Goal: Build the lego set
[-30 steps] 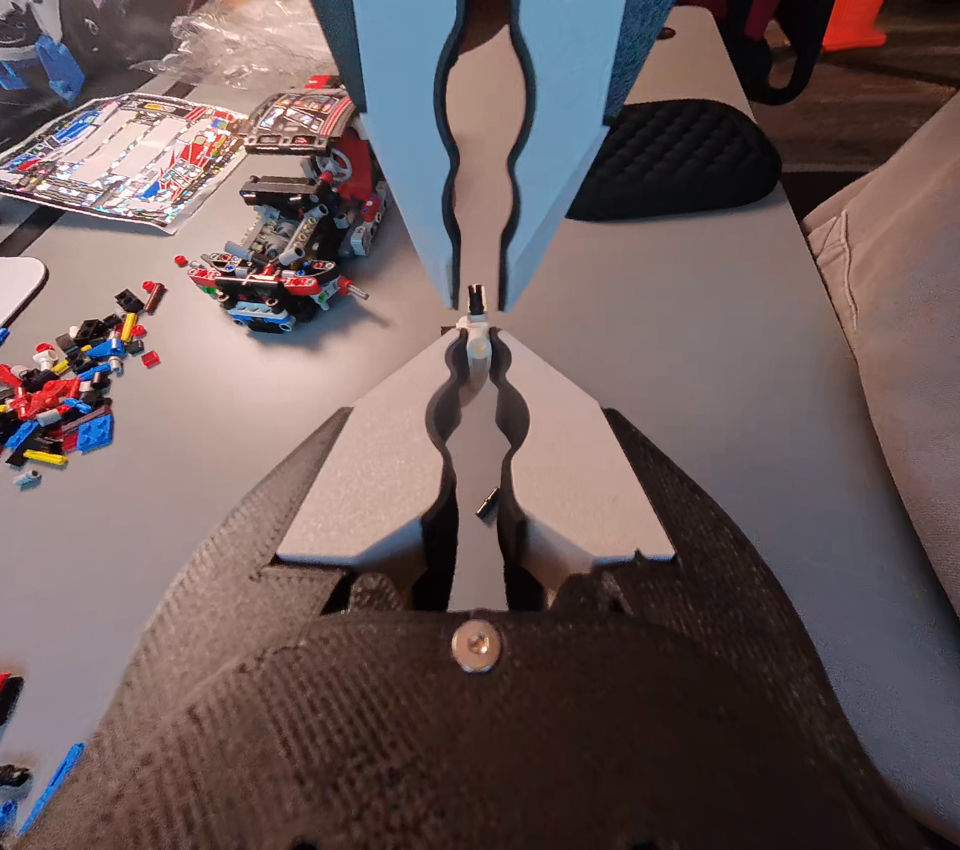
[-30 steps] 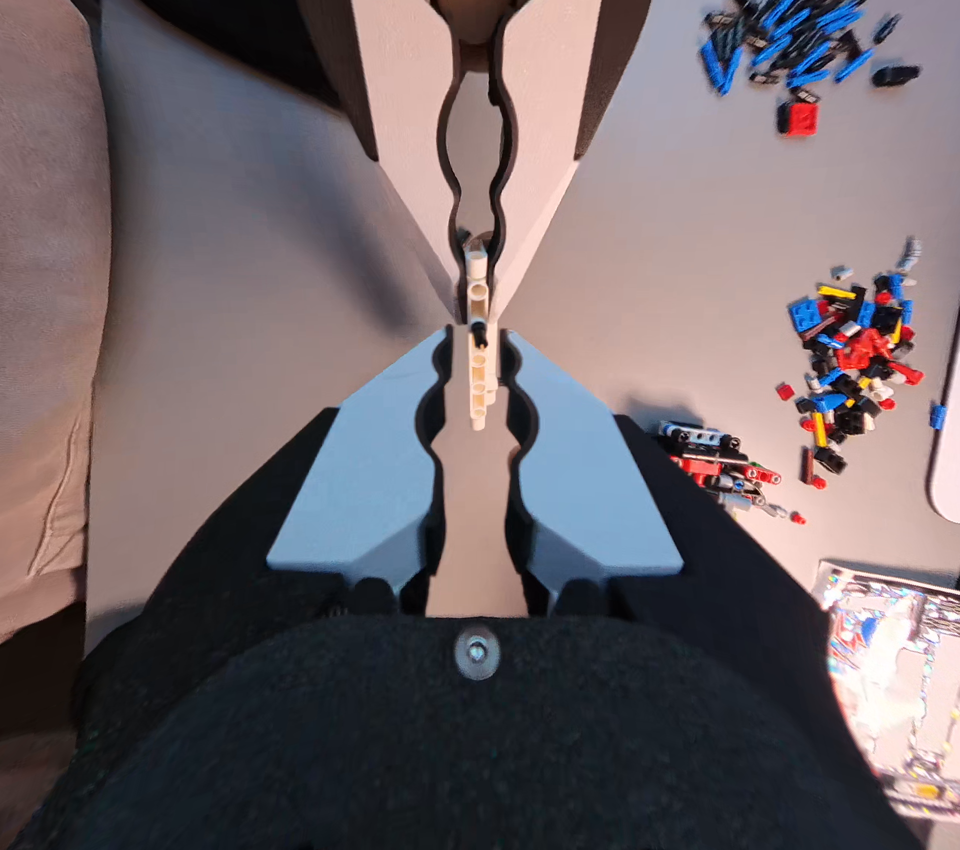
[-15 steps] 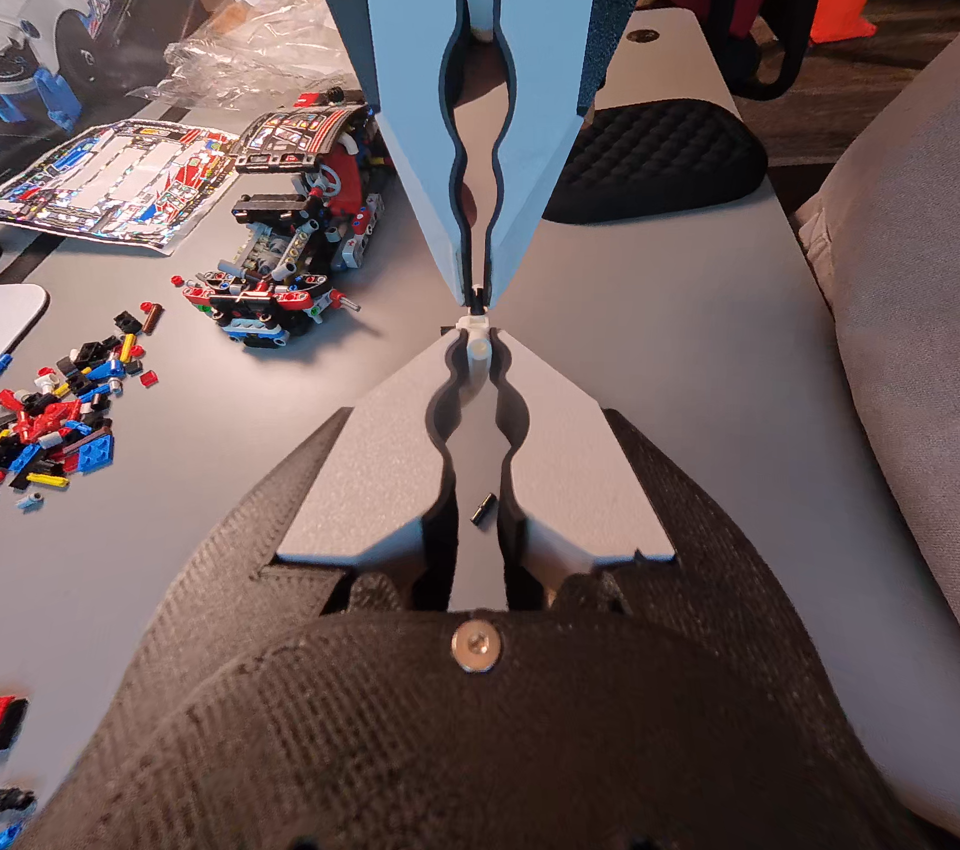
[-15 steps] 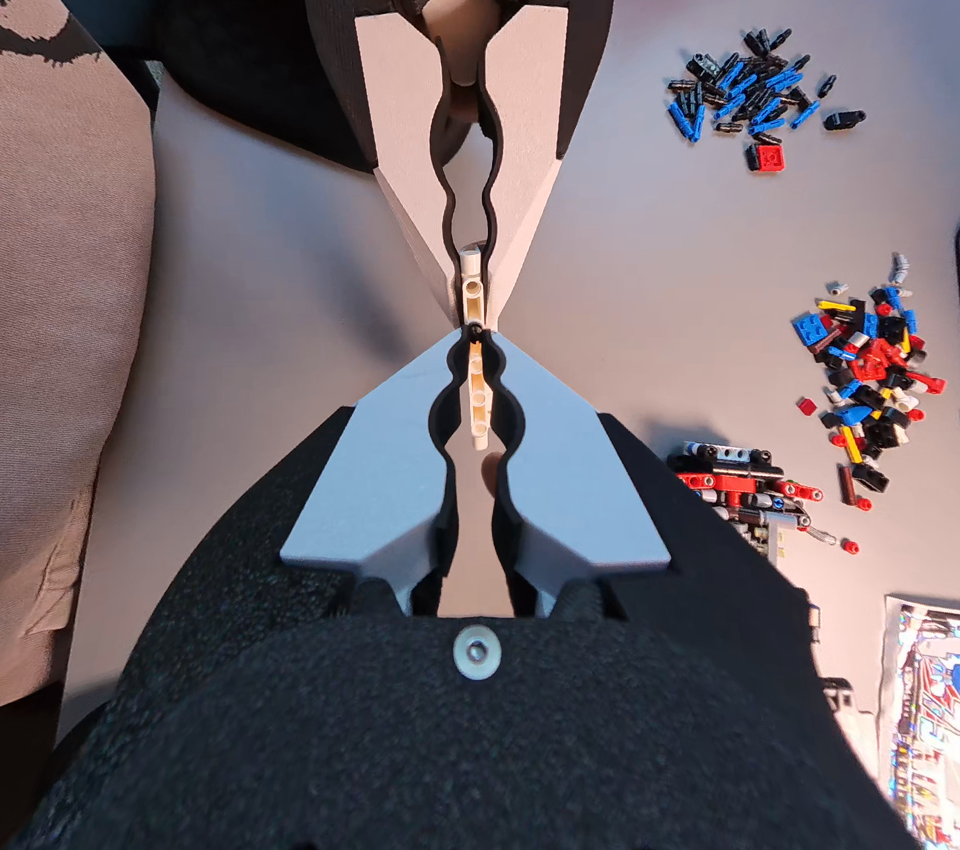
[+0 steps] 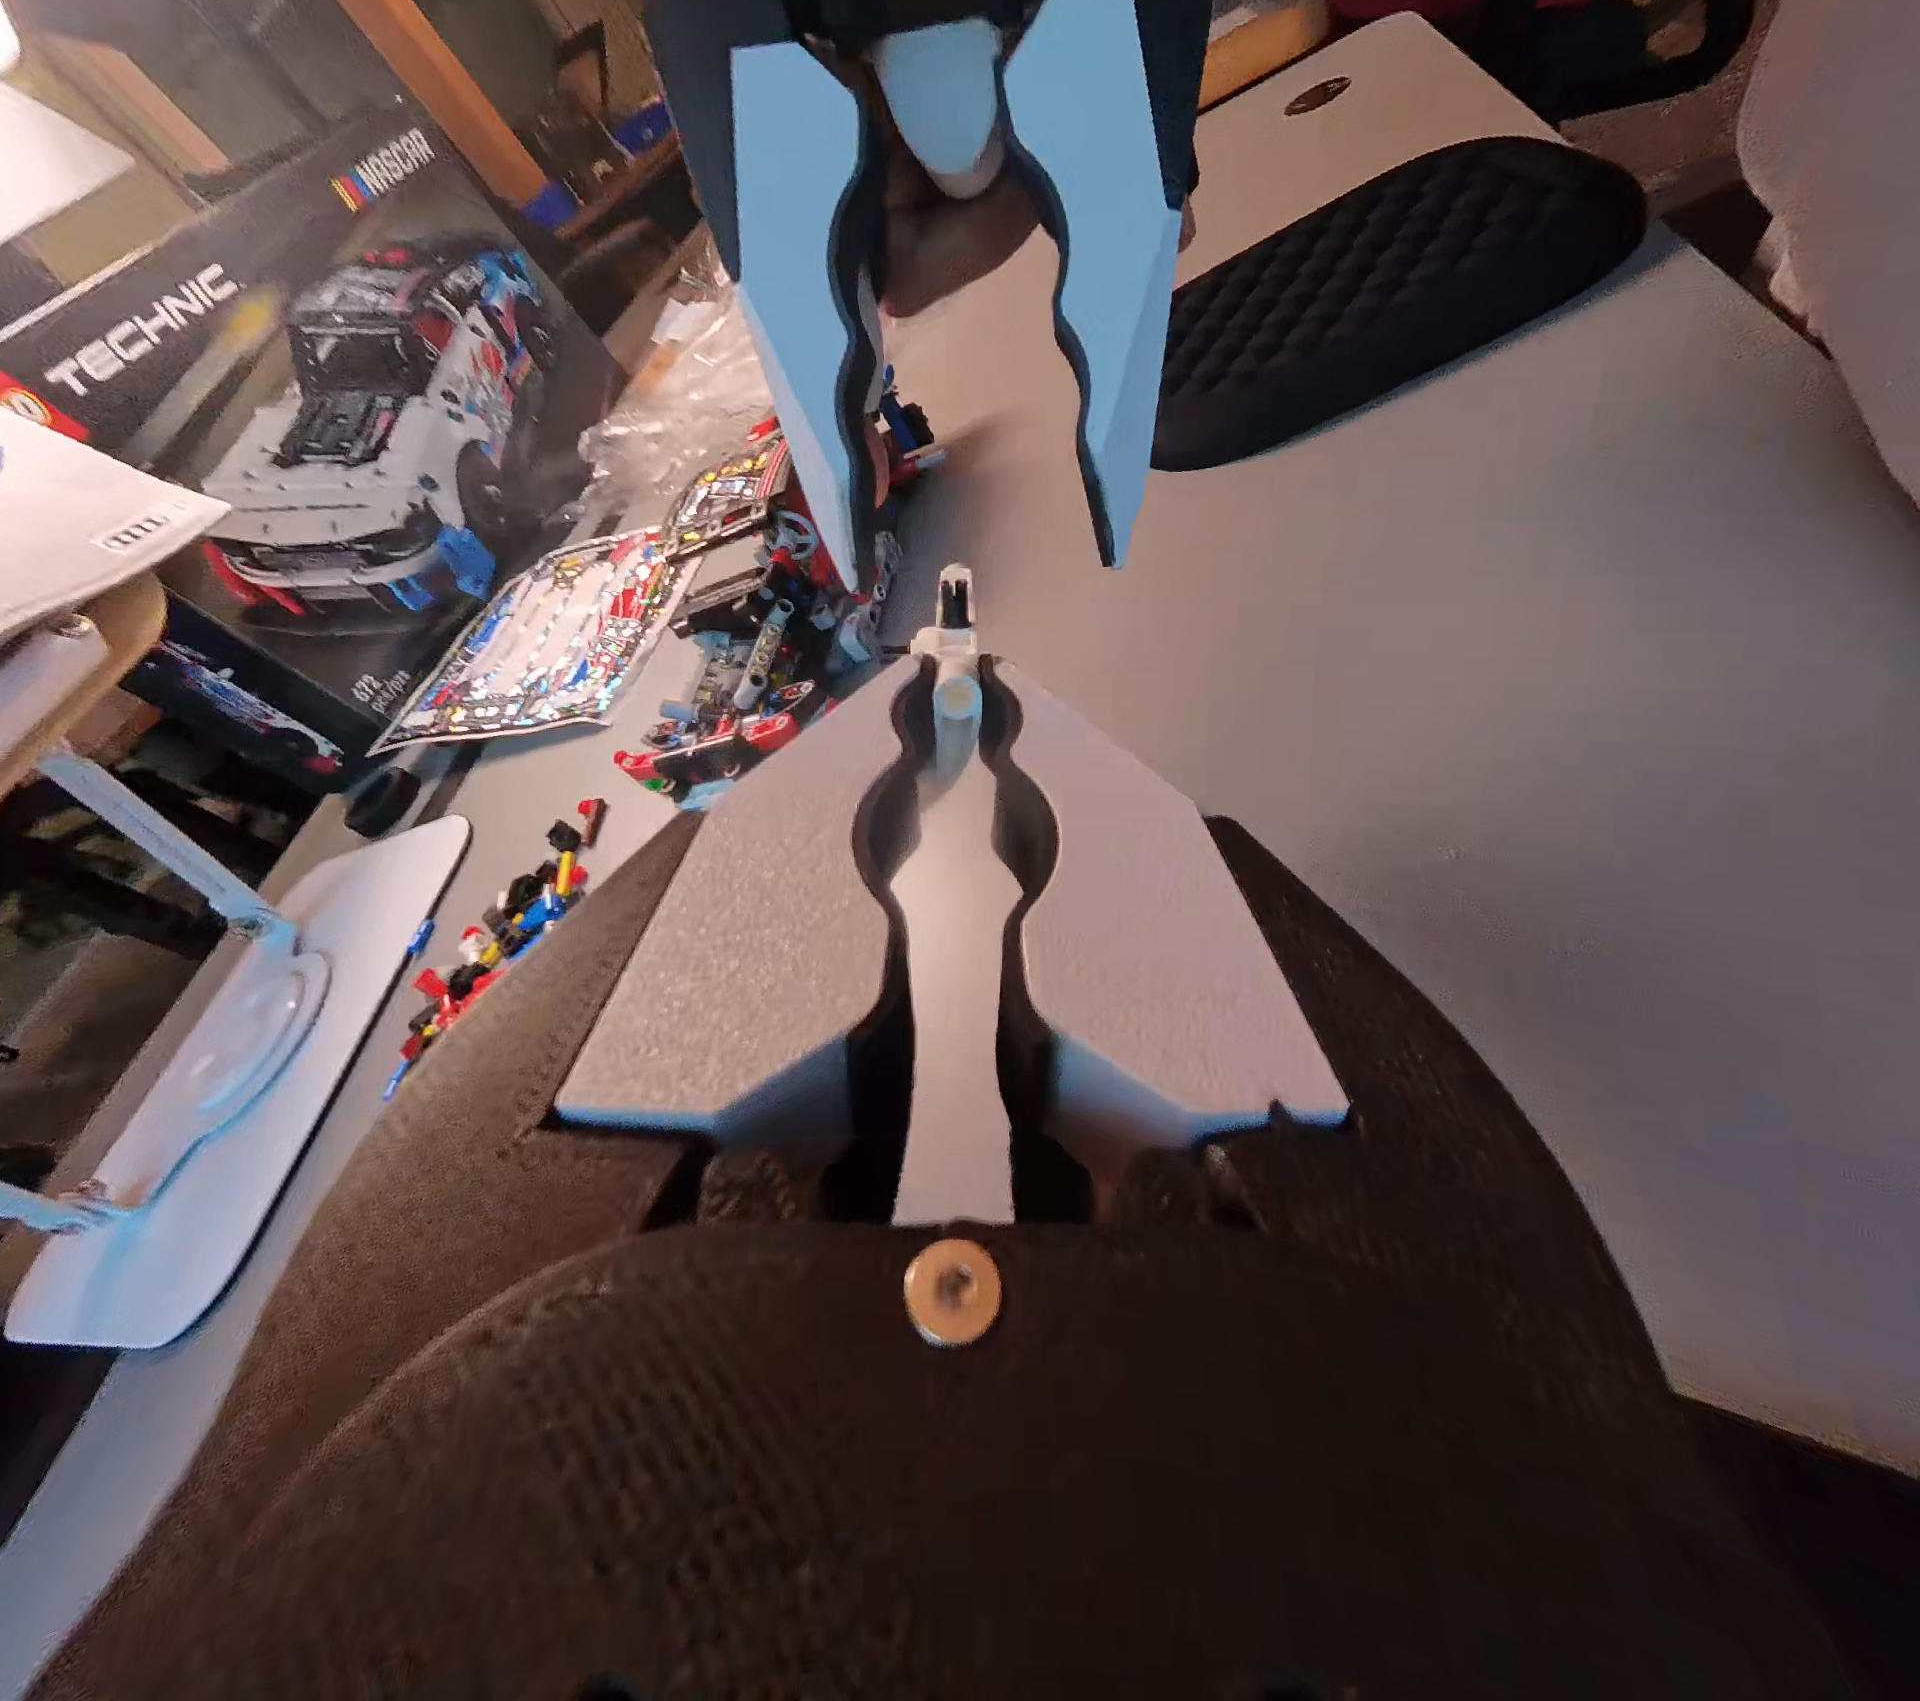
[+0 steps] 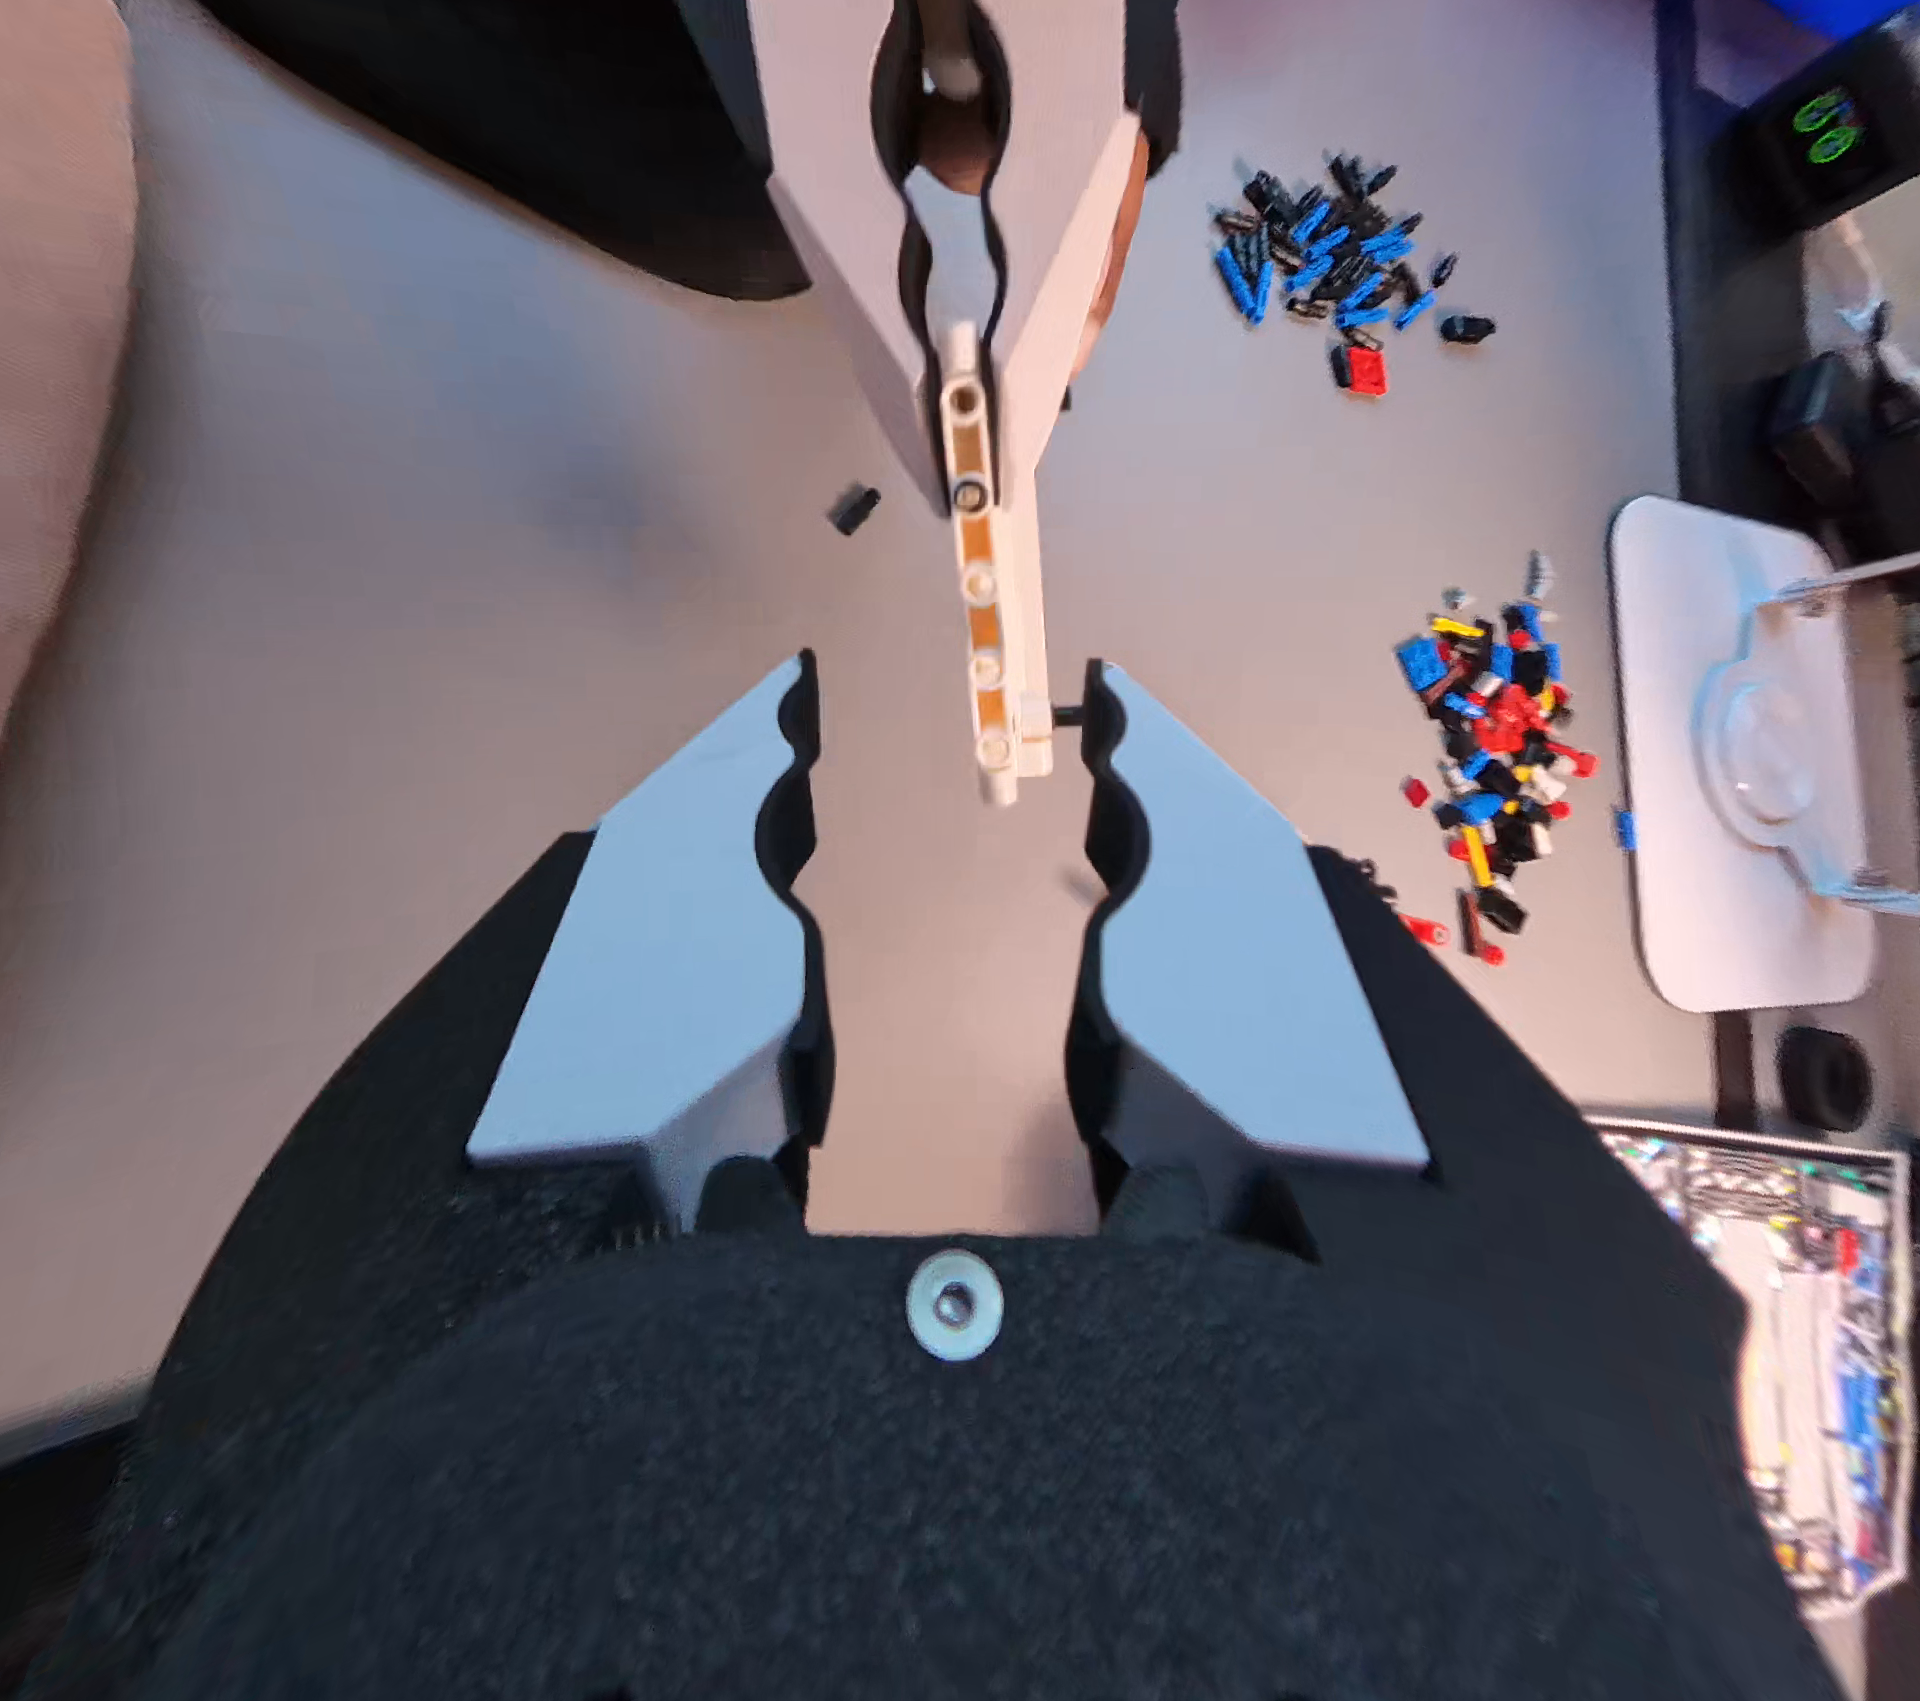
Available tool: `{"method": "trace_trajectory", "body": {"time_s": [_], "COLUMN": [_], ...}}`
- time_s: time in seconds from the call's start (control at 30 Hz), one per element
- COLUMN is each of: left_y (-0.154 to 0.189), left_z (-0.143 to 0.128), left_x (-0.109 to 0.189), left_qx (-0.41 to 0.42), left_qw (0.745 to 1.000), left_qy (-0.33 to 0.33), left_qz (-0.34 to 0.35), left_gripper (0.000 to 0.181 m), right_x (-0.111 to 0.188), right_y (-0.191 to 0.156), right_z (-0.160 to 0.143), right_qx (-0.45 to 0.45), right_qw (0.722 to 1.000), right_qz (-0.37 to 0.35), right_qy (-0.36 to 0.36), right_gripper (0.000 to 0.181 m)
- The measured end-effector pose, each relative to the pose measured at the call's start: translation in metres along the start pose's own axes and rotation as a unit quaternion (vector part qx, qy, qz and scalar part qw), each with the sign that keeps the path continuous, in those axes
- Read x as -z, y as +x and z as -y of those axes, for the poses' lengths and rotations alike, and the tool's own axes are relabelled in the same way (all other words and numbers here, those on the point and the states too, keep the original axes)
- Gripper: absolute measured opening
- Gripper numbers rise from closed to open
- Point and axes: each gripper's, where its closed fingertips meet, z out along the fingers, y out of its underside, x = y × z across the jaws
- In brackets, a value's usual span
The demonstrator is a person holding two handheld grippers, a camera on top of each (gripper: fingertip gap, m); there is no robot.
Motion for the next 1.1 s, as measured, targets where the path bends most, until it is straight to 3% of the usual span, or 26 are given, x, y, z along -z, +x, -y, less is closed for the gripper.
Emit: {"method": "trace_trajectory", "body": {"time_s": [0.03, 0.13, 0.17, 0.27, 0.43, 0.6, 0.73, 0.8, 0.93, 1.1], "left_y": [0.000, 0.004, 0.003, -0.001, -0.002, -0.013, -0.025, -0.039, -0.047, -0.033], "left_z": [0.002, 0.003, -0.002, -0.020, -0.044, -0.046, -0.047, -0.058, -0.089, -0.102], "left_x": [0.002, 0.001, 0.000, 0.000, -0.002, 0.004, 0.013, 0.021, 0.032, 0.026], "left_qx": [-0.005, -0.010, -0.009, 0.013, 0.038, 0.040, 0.062, 0.079, 0.118, 0.087], "left_qw": [1.000, 1.000, 1.000, 0.999, 0.995, 0.995, 0.993, 0.988, 0.975, 0.971], "left_qy": [0.011, 0.015, 0.005, -0.038, -0.093, -0.088, -0.093, -0.122, -0.177, -0.219], "left_qz": [-0.003, -0.012, -0.009, -0.009, -0.016, 0.008, 0.024, 0.051, 0.063, 0.039], "left_gripper": [0.005, 0.005, 0.005, 0.007, 0.010, 0.006, 0.005, 0.004, 0.005, 0.004], "right_x": [-0.001, -0.012, -0.013, -0.022, -0.040, -0.050, -0.051, -0.045, -0.062, -0.091], "right_y": [-0.001, 0.007, 0.010, 0.014, 0.021, 0.024, 0.038, 0.048, -0.003, -0.031], "right_z": [-0.001, -0.009, -0.010, -0.016, -0.023, -0.004, 0.004, 0.003, 0.001, -0.004], "right_qx": [0.011, 0.057, 0.085, 0.124, 0.162, 0.085, 0.025, -0.011, -0.148, -0.189], "right_qw": [1.000, 0.994, 0.989, 0.982, 0.980, 0.991, 0.990, 0.990, 0.988, 0.982], "right_qz": [-0.015, -0.089, -0.114, -0.139, -0.118, -0.063, -0.076, -0.103, 0.021, 0.030], "right_qy": [0.015, 0.018, 0.024, 0.025, 0.015, 0.088, 0.115, 0.097, 0.051, 0.000], "right_gripper": [0.047, 0.024, 0.006, 0.005, 0.005, 0.005, 0.007, 0.016, 0.021, 0.021]}}
